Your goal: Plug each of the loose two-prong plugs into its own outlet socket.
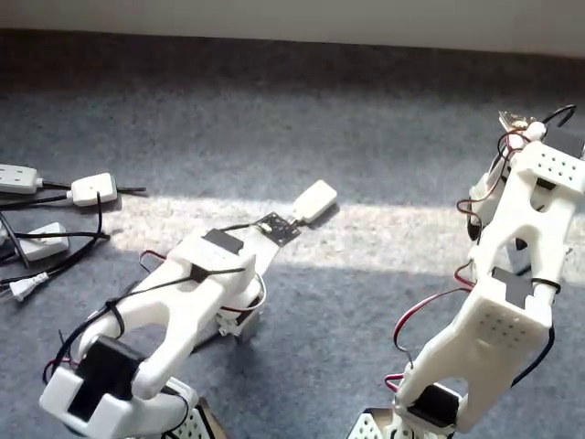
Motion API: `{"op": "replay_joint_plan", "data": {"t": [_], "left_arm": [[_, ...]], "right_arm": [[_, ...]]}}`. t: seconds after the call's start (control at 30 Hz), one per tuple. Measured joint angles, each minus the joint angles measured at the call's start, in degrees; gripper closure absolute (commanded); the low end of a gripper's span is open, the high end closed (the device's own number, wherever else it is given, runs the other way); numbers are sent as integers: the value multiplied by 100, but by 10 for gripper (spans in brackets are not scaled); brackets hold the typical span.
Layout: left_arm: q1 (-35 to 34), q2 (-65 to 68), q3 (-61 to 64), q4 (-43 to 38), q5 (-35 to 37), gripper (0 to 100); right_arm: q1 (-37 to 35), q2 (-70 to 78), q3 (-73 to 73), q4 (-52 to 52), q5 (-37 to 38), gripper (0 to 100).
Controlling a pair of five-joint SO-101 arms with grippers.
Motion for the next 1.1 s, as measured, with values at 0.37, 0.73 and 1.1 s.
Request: {"op": "replay_joint_plan", "data": {"t": [0.37,0.73,1.1], "left_arm": [[352,62,-844,325,-9,822],[387,554,-905,387,0,822],[431,695,-914,176,-9,937]], "right_arm": [[0,0,0,0,0,731],[0,0,0,0,0,731],[123,0,0,0,0,731]]}}
